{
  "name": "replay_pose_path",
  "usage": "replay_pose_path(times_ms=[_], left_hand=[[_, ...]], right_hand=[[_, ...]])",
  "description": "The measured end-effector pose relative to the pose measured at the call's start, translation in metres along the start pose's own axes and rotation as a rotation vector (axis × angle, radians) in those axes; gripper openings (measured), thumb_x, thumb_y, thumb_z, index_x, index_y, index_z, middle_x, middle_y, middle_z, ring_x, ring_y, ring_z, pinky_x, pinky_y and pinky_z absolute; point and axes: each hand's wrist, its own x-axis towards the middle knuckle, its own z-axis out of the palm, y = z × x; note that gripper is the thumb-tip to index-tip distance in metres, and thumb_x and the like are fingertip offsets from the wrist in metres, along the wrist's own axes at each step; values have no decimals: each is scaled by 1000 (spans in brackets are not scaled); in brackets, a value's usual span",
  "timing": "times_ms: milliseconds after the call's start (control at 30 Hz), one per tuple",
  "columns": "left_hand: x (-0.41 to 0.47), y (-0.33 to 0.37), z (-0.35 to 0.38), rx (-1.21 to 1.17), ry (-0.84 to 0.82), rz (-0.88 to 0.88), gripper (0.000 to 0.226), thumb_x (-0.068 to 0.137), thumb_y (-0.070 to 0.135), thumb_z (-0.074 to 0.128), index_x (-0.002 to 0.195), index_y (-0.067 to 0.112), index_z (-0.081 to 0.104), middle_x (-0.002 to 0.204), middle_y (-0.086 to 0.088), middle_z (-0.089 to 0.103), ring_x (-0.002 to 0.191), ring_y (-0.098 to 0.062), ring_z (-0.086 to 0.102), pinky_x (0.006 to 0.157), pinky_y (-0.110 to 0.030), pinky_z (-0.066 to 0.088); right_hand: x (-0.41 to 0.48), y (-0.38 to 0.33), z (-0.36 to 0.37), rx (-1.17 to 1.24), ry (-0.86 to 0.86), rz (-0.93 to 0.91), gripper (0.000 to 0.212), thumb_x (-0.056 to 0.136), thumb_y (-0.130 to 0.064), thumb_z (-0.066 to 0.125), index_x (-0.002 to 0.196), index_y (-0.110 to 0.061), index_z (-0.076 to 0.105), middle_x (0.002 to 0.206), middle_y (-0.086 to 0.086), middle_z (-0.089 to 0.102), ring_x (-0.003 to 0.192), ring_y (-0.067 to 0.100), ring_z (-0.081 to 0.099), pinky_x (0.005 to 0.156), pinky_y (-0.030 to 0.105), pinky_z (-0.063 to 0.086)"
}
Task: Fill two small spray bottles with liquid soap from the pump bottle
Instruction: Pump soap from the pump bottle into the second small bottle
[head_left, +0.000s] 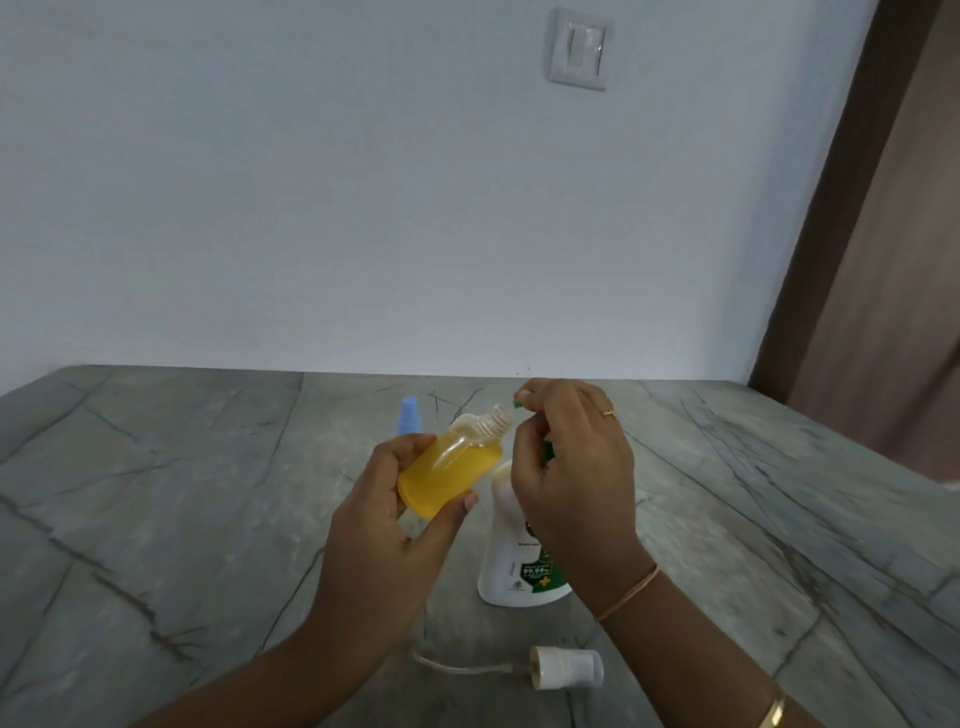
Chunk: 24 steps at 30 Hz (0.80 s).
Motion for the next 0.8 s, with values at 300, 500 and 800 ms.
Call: replay_pose_path(times_ms=[300,500,800], left_hand=[[0,-1,0,3,-3,2,41,64,47,63,98,46,40,99,33,47,90,6,54,66,1,42],[-1,0,1,14,-3,10,40,62,47,62,96,47,40,95,34,46,87,9,55,63,-1,41],[0,-1,1,-3,0,17,39,63,48,63,97,45,43,97,28,53,89,0,58,66,-2,44]], right_hand=[[-3,-1,3,2,30,-10,19,79,-4,43,80,-2,62,78,8,64,83,16,52,63,34,53],[-3,-2,1,10,14,1,21,79,-6,41,80,-3,62,79,7,65,83,16,53,63,34,53],[2,-2,1,-1,26,-19,18,78,-6,43,78,-2,61,76,7,64,78,20,57,60,35,52]])
